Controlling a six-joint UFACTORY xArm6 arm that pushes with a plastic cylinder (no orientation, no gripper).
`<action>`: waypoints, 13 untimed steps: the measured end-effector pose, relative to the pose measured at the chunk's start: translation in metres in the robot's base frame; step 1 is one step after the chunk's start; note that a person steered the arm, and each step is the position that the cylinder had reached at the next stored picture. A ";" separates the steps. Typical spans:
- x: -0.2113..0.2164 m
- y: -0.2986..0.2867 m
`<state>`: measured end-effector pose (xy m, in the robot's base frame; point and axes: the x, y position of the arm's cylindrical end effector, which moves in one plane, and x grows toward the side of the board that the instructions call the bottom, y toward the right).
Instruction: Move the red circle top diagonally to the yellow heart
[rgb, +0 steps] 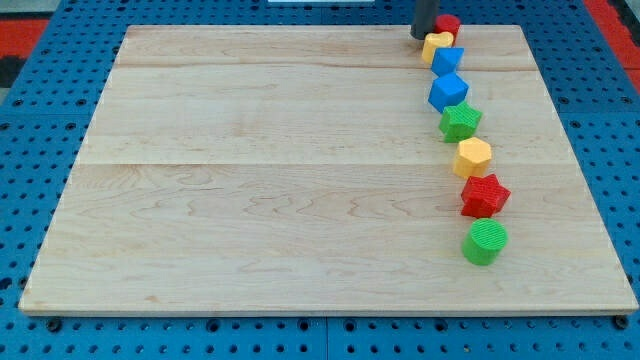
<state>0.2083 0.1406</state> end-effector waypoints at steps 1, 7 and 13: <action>0.000 -0.001; -0.016 0.025; -0.017 0.003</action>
<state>0.1914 0.1436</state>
